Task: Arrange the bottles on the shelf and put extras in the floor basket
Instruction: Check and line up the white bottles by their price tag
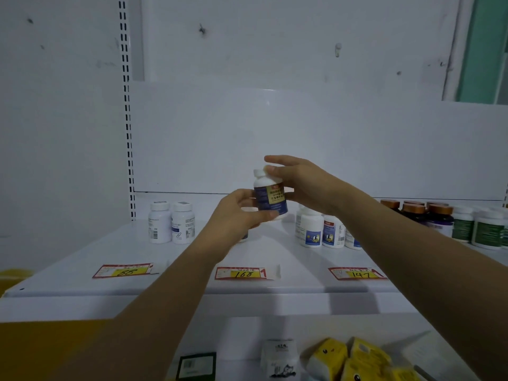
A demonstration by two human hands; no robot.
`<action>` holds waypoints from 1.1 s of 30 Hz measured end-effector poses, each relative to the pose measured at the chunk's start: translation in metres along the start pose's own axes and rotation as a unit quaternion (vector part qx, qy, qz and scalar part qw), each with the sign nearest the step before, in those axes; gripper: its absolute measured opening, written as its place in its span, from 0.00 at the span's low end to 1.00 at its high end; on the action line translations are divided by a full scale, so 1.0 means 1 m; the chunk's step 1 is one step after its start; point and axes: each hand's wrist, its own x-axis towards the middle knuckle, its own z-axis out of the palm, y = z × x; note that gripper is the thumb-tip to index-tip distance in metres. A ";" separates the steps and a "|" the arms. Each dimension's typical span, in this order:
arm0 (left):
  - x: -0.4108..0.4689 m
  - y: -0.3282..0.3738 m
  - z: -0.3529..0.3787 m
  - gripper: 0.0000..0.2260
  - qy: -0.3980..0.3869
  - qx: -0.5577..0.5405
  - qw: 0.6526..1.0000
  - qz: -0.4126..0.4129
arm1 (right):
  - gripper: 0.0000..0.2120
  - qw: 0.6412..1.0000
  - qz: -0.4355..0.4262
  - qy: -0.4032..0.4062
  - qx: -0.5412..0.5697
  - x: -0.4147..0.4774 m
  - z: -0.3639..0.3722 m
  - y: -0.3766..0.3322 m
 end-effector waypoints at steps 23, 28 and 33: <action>0.000 0.003 -0.024 0.25 0.054 0.017 0.995 0.082 | 0.23 0.982 -0.133 -0.048 -0.121 -0.008 0.025 -0.003; 0.006 0.003 -0.023 0.24 0.068 0.028 0.992 0.104 | 0.24 0.977 -0.148 -0.041 -0.148 -0.009 0.028 -0.003; 0.002 0.007 -0.026 0.22 0.031 0.021 0.995 0.089 | 0.19 0.983 -0.146 0.008 -0.112 -0.006 0.020 -0.010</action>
